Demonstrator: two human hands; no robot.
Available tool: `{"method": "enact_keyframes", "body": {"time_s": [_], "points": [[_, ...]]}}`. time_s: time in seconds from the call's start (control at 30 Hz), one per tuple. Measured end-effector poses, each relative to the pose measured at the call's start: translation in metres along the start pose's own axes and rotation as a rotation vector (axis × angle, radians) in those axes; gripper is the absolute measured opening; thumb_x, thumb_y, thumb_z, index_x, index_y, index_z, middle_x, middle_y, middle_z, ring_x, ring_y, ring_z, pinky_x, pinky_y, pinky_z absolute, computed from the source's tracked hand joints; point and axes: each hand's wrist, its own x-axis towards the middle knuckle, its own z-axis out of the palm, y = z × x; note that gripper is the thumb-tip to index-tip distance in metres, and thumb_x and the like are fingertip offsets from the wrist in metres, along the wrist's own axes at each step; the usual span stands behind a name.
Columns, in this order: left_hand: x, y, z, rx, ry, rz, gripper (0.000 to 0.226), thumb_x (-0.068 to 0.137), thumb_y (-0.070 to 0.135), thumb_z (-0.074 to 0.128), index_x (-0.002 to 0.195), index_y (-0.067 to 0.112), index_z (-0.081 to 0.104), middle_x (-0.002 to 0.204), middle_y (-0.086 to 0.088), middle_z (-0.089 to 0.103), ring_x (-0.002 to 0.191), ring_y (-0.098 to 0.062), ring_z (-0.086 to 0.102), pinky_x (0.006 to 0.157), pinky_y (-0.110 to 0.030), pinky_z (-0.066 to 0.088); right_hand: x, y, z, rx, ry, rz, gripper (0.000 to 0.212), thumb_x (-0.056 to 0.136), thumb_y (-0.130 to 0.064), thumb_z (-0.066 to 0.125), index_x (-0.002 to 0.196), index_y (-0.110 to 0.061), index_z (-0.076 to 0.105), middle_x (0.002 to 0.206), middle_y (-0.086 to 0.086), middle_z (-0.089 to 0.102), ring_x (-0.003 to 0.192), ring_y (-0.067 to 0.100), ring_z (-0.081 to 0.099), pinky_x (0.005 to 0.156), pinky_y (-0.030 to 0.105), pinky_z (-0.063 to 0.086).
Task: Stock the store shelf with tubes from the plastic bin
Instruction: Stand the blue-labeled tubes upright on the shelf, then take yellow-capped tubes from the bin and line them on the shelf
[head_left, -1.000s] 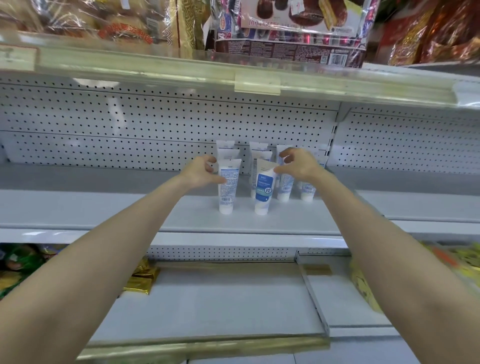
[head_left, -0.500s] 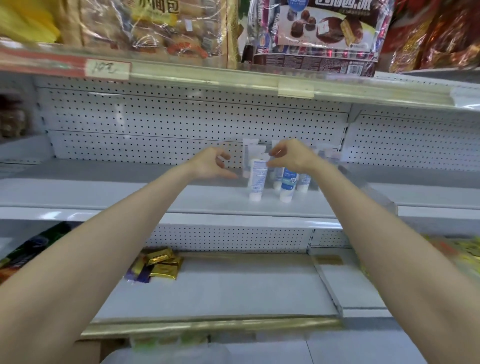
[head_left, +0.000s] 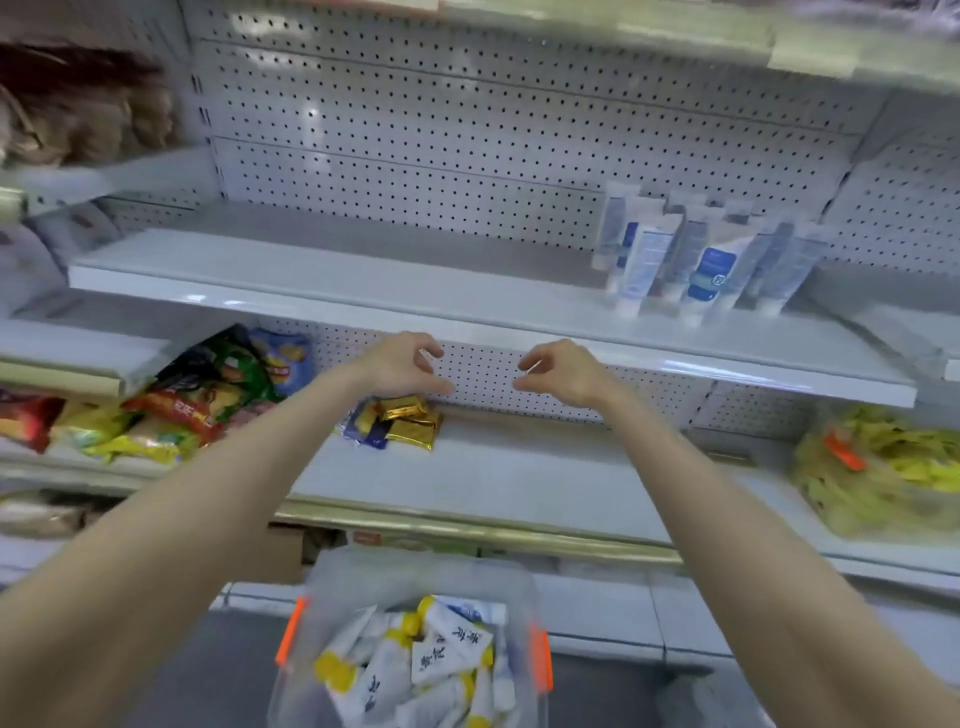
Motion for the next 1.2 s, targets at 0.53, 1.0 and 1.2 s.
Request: {"method": "enact_keyframes", "body": {"time_s": [0.53,1.0,1.2], "points": [[-0.017,-0.183,0.151,-0.232,-0.278,-0.425,0.042,0.078,0.022,0.074,0.111,0.013,0.051,0.084,-0.001,0.059,0.079,-0.011,0.060,0.069,-0.015,0.043,0.016,0.112,0.235,0.224,-0.402,0.373,0.030,0.081,-0.014,0.072,0.107,-0.004,0.061,0.092,0.008,0.057,0.087,0.017,0.052,0.056,0.009,0.039],[-0.068,-0.295,0.293,-0.195,-0.480,-0.783,0.054,0.076,0.024,0.077,0.122,0.008,0.054,0.122,-0.012,0.054,0.097,-0.017,0.049,0.083,-0.024,0.040,-0.036,0.201,0.382,0.220,-0.650,0.573,0.045,0.080,-0.014,0.071,0.121,-0.001,0.057,0.117,0.014,0.060,0.109,0.023,0.056,0.083,0.024,0.041],[-0.079,-0.321,0.318,-0.129,-0.558,-0.804,0.056,0.077,0.027,0.074,0.127,0.014,0.051,0.129,-0.011,0.049,0.117,-0.026,0.048,0.087,-0.026,0.036,-0.047,0.201,0.428,0.258,-0.691,0.506,0.058,0.067,-0.009,0.080,0.121,-0.014,0.060,0.122,0.008,0.057,0.116,0.021,0.053,0.091,0.031,0.047]]}}
